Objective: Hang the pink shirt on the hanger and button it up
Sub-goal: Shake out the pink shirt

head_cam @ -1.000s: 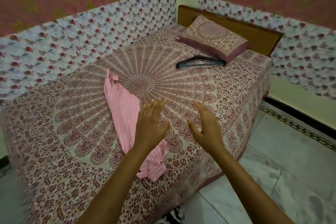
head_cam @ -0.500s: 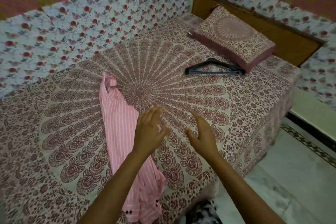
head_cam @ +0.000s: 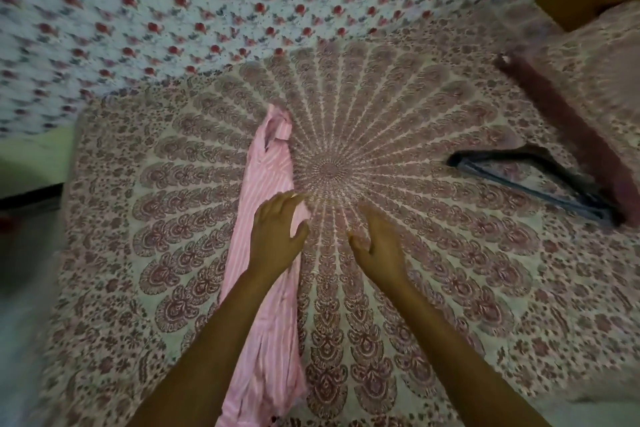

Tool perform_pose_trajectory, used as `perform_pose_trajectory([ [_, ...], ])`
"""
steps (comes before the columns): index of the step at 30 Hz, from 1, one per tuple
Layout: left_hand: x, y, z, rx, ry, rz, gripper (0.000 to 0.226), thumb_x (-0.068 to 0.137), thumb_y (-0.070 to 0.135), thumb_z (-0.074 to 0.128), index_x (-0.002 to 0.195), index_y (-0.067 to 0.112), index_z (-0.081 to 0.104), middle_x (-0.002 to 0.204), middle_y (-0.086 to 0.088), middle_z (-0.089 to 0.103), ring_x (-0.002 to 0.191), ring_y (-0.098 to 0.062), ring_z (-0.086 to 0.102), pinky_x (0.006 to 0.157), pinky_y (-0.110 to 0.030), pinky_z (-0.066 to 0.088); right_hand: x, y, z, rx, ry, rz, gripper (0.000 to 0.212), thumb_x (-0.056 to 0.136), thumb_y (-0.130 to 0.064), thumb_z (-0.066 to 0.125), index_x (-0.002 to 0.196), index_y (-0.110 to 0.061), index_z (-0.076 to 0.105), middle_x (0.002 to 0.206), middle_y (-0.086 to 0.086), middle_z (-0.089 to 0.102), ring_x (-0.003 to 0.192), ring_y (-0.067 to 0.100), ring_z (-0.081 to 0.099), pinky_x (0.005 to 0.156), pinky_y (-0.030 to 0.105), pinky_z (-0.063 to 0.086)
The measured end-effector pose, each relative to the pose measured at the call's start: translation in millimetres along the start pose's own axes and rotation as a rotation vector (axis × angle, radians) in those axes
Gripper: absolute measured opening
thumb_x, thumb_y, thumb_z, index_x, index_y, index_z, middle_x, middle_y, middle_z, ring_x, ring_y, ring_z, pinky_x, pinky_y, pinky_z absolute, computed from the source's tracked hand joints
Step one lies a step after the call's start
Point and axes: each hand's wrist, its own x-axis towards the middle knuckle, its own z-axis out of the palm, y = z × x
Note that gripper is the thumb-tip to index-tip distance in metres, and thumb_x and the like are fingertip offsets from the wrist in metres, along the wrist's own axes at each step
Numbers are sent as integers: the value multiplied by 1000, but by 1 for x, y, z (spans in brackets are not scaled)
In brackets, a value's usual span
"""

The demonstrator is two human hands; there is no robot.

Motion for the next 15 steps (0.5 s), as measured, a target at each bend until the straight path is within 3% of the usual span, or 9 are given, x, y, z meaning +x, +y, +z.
perform_pose_trajectory([
  [4, 34, -42, 11, 0, -7, -89, 55, 81, 43, 36, 119, 10, 59, 126, -12, 59, 119, -31, 53, 102, -43, 39, 46, 2, 35, -26, -96, -16, 61, 87, -36, 40, 142, -11, 33, 145, 11, 40, 134, 27, 37, 110, 40, 32],
  [9, 89, -103, 33, -49, -23, -230, 50, 81, 39, 41, 119, 10, 59, 124, -11, 60, 116, -31, 54, 99, -41, 42, 107, 9, 94, 11, -168, -25, 53, 88, -18, 55, 138, -11, 39, 139, 10, 49, 127, 27, 46, 107, 42, 37],
  [12, 124, -131, 46, -102, -18, -266, 45, 82, 31, 48, 119, 7, 59, 124, -14, 61, 115, -32, 55, 100, -39, 42, 140, 11, 125, 21, -190, -10, 51, 90, -20, 55, 138, -16, 40, 135, 6, 52, 122, 24, 49, 102, 33, 40],
  [15, 165, -158, 68, -138, -7, -293, 38, 88, 21, 56, 124, 10, 54, 129, -14, 55, 117, -33, 52, 99, -41, 43, 178, 15, 156, 26, -197, 7, 49, 90, -23, 54, 138, -18, 41, 132, 4, 54, 115, 23, 55, 95, 37, 47],
])
